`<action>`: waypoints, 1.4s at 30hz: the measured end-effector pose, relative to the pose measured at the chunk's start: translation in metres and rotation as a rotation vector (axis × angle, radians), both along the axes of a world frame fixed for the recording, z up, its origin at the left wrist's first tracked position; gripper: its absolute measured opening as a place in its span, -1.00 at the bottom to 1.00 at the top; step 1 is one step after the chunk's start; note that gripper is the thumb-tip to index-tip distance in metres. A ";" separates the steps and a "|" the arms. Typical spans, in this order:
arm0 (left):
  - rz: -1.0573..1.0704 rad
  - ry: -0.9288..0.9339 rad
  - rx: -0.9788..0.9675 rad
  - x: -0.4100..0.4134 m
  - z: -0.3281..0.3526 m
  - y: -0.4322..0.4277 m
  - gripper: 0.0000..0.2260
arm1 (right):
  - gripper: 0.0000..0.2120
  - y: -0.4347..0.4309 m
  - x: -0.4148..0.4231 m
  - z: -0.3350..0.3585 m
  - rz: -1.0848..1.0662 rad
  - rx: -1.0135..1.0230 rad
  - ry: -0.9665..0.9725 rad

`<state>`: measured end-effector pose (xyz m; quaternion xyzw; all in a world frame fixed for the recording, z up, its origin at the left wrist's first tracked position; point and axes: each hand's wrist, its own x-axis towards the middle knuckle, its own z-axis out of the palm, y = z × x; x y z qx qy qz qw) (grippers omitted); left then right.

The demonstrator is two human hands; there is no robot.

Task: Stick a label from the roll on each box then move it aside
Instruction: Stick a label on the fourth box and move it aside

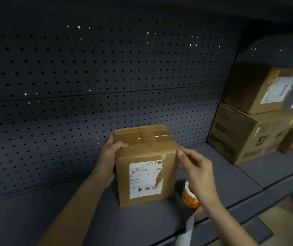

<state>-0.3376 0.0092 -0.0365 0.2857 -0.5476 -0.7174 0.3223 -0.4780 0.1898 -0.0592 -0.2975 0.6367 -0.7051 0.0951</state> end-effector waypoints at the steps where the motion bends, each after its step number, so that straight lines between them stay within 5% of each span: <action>1: -0.011 0.006 -0.002 0.000 0.001 0.000 -0.69 | -0.85 0.000 0.001 -0.001 -0.010 -0.002 -0.006; 9: 0.059 -0.022 -0.140 0.005 0.009 0.003 -0.80 | -0.83 0.006 -0.008 0.001 0.012 0.064 0.042; 13: 0.358 -0.087 -0.466 0.015 0.012 0.014 -0.72 | -0.83 0.024 -0.017 -0.007 -0.051 0.101 0.087; 17: 0.458 -0.132 -0.785 0.028 0.012 0.036 -0.90 | -0.83 0.048 -0.033 -0.020 -0.115 0.176 0.111; 25: 0.327 -0.225 -1.009 0.020 0.003 0.091 -0.88 | -0.82 0.086 -0.046 -0.049 -0.115 0.343 0.099; 34: 0.265 -0.228 -1.137 -0.001 -0.016 0.093 -0.82 | -0.82 0.112 -0.042 -0.081 -0.017 0.622 0.340; 38: 0.069 -0.114 -1.175 -0.013 -0.034 0.114 -0.85 | -0.77 0.117 -0.043 -0.091 0.013 0.728 0.480; 42: -0.199 -0.260 -1.026 -0.036 -0.062 0.139 -0.81 | -0.88 0.116 -0.040 -0.095 0.017 0.752 0.575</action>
